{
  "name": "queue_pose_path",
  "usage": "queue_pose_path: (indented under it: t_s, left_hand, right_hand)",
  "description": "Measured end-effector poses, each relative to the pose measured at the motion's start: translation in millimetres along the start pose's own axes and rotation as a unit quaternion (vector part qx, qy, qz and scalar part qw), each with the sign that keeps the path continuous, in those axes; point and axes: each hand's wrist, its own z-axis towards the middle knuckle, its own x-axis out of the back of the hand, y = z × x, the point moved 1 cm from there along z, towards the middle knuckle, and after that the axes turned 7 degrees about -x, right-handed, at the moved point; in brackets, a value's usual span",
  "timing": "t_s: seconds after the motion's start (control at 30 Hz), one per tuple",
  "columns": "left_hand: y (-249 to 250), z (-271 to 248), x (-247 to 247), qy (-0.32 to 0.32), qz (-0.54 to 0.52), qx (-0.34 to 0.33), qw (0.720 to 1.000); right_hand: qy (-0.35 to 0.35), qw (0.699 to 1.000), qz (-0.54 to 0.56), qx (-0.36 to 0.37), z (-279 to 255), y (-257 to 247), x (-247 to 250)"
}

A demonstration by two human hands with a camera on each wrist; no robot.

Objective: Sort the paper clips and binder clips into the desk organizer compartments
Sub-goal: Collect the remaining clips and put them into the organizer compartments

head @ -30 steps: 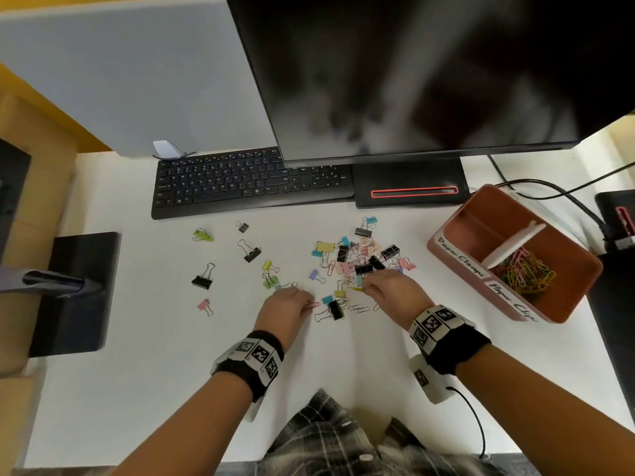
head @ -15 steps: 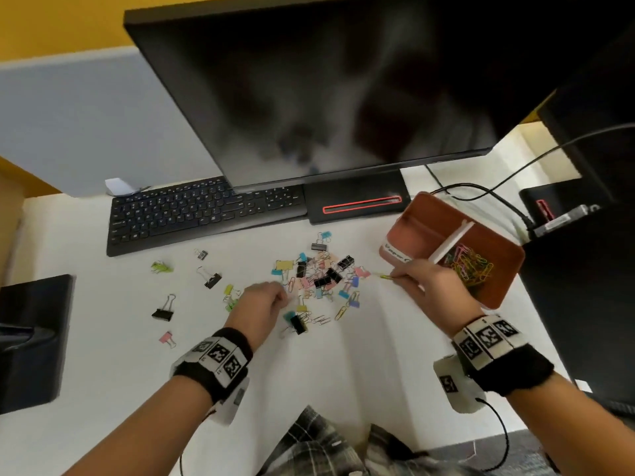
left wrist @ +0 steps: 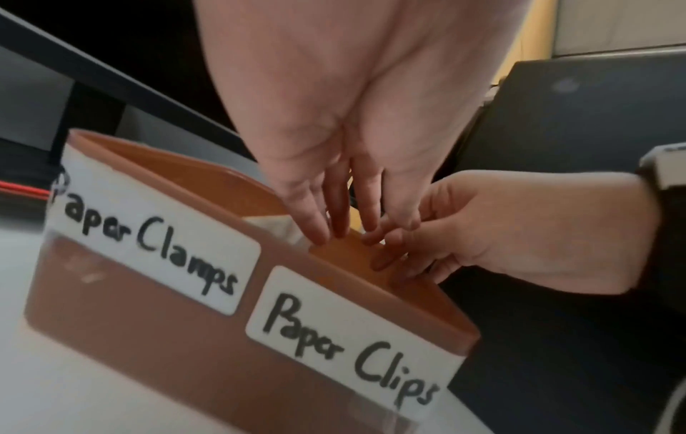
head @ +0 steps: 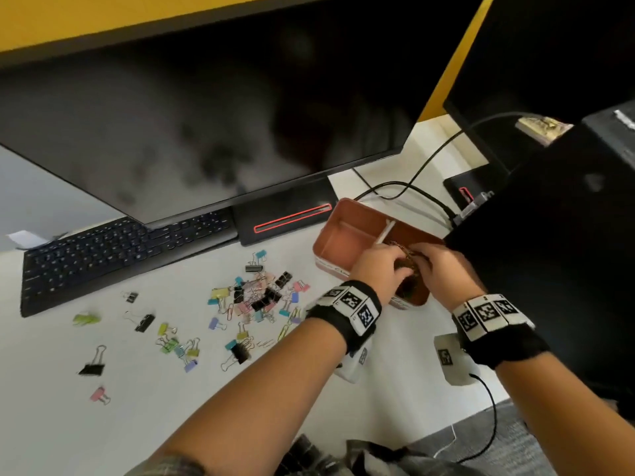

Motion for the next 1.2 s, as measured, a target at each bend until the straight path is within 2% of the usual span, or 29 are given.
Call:
queue_pose_path:
  t_s: [0.07,0.13,0.2,0.27,0.37,0.43,0.53,0.67,0.73,0.87,1.0,1.2]
  left_hand:
    - [0.5,-3.6,5.5,0.008,-0.003,-0.037,0.999]
    - [-4.8,-18.3,19.9,0.036,-0.020,-0.079,0.996]
    - [-23.3,-40.9,39.1,0.087,-0.027,-0.078,0.993]
    - [-54.8,-70.0,58.0,0.136,-0.005,-0.020,0.990]
    - [-112.2,-121.2,79.8,0.178,0.031,0.142,0.973]
    - [-145.4,-152.6,88.1,0.191,0.053,0.213,0.957]
    - [-178.3,-177.9,92.5,0.164,0.065,0.267,0.948]
    - [-196.9,-176.1,87.4,0.097,0.054,0.244,0.963]
    - [-199.8,-169.8,84.4,0.089,0.059,0.246,0.963]
    - [-202.4,-158.2,83.8,0.143,0.087,0.260,0.951]
    - [-209.9,-151.8,81.8,0.151,0.060,0.240,0.957]
    - [-218.2,-163.5,89.6,0.181,0.009,0.209,0.961]
  right_hand:
    - [0.034,0.999,0.010,0.034,-1.3,-5.6,2.1]
    - [0.081,0.991,0.035,0.105,-3.4,-13.9,-0.1]
    - [0.080,0.979,0.054,0.181,-5.8,-27.0,-9.6]
    - [0.024,0.966,0.073,0.246,-10.3,-45.8,-26.6]
    - [-0.079,0.942,0.067,0.319,-17.3,-75.4,-61.0]
    - [-0.131,0.928,0.031,0.349,-19.1,-94.3,-86.9]
    - [-0.187,0.917,-0.023,0.350,-16.6,-127.9,-117.6]
    - [-0.201,0.927,-0.070,0.310,-9.4,-170.8,-143.4]
    - [-0.206,0.935,-0.096,0.271,-4.9,-181.9,-153.0]
    - [-0.213,0.945,-0.087,0.233,-0.5,-186.2,-165.9]
    - [-0.222,0.950,-0.038,0.218,-1.5,-175.9,-168.4]
    - [-0.149,0.968,0.030,0.198,-0.3,-148.9,-138.5]
